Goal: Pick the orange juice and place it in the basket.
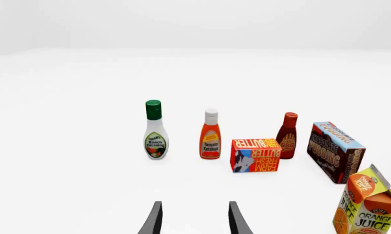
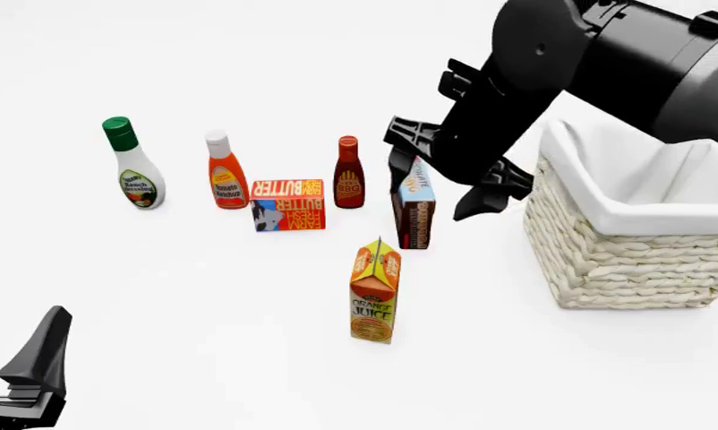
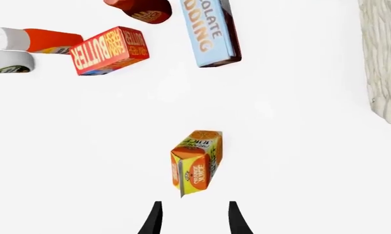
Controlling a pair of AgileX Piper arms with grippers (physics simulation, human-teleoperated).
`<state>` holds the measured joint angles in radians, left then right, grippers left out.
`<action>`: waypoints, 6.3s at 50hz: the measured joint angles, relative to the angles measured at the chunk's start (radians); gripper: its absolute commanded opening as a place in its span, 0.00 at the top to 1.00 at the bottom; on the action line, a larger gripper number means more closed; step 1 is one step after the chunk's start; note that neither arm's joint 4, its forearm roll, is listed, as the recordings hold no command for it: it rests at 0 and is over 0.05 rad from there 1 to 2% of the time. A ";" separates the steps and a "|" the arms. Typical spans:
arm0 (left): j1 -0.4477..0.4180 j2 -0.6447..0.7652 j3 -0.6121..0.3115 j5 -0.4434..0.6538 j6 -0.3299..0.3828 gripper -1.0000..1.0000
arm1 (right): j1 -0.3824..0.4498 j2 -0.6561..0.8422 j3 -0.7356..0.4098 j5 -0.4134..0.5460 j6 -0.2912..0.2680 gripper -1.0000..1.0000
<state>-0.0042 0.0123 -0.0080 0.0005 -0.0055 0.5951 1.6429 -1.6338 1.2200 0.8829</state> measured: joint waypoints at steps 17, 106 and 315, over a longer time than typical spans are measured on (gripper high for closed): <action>0.000 0.000 0.000 0.000 0.000 0.00 | 0.002 0.050 -0.017 0.000 -0.026 0.00; 0.000 0.000 0.000 0.000 0.000 0.00 | 0.087 0.197 -0.068 0.000 -0.058 0.00; 0.000 0.000 0.000 0.000 0.000 0.00 | 0.115 0.309 -0.012 -0.033 -0.034 0.00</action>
<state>-0.0042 0.0123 -0.0080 0.0005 -0.0055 0.7103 1.9524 -1.6463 1.1873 0.8489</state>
